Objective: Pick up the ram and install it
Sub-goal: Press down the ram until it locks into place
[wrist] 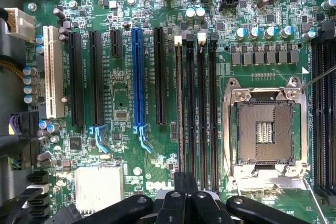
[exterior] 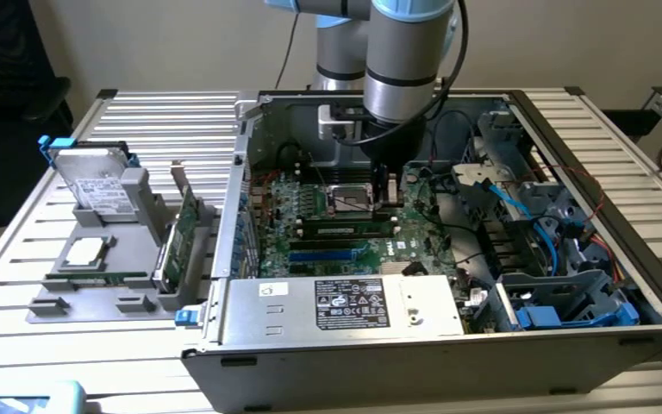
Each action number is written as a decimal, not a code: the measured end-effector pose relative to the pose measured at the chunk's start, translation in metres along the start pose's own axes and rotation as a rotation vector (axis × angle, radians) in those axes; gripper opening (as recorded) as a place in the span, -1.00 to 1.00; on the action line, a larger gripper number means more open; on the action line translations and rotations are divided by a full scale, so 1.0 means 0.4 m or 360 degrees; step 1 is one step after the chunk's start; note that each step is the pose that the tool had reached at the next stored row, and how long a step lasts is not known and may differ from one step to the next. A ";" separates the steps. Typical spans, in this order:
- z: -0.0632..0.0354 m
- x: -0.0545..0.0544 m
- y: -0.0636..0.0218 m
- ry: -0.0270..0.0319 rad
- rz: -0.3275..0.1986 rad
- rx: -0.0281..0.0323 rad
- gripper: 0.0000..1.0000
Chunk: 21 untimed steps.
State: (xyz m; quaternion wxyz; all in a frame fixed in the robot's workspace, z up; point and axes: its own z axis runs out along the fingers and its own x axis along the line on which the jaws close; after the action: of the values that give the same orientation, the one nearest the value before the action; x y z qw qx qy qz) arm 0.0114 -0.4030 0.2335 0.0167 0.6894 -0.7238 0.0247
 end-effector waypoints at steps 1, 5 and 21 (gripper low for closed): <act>0.001 0.000 0.000 -0.00002 -0.0002 0.00003 -0.79; 0.005 -0.002 0.000 0.00001 -0.0003 0.00019 -0.79; 0.008 -0.002 0.010 -0.00008 -0.0003 0.00008 -0.79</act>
State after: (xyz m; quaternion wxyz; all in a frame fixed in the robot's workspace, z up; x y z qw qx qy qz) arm 0.0073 -0.4021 0.2301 0.0164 0.6900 -0.7232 0.0247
